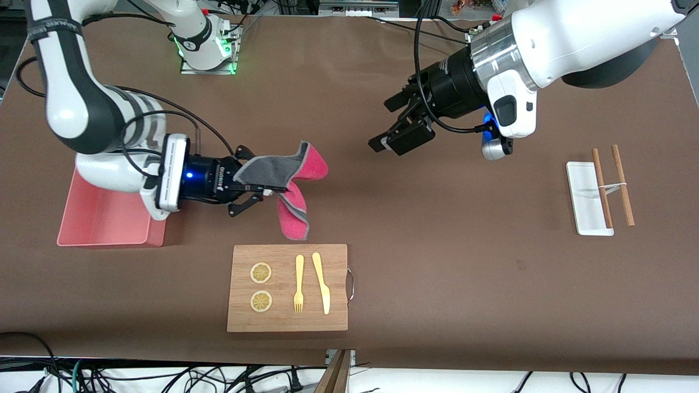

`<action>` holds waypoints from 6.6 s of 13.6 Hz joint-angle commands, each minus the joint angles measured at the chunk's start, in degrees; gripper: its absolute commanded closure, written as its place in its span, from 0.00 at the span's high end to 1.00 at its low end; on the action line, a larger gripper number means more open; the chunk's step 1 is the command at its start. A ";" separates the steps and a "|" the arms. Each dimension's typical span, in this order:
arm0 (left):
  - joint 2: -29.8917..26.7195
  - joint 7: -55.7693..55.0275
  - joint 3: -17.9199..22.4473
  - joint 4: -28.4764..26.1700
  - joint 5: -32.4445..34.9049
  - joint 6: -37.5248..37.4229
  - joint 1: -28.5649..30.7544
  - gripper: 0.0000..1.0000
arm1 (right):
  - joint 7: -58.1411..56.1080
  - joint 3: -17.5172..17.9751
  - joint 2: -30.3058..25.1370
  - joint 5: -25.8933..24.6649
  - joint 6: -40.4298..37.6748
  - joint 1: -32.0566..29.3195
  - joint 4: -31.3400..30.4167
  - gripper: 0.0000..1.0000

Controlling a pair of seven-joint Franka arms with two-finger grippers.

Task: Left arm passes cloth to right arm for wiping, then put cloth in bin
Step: 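Pull the cloth away with the right gripper while the left gripper releases, then lower the cloth onto the table with the right gripper, then wipe the table with the cloth using the right gripper, then move the cloth over the pink bin with the right gripper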

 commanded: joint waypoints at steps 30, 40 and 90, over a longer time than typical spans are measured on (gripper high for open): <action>-24.43 89.29 0.61 -41.50 38.17 -13.51 22.15 1.00 | 111.41 1.85 -10.97 -94.30 -7.69 -7.56 -13.06 0.00; -20.93 88.67 0.88 -31.76 38.25 -16.92 23.19 1.00 | 112.03 1.76 5.02 -99.91 16.05 -6.24 -17.74 0.00; -15.74 82.70 -4.75 -18.85 35.44 -14.90 28.99 1.00 | 86.72 -14.50 -3.04 -89.19 -15.12 -7.47 1.41 0.00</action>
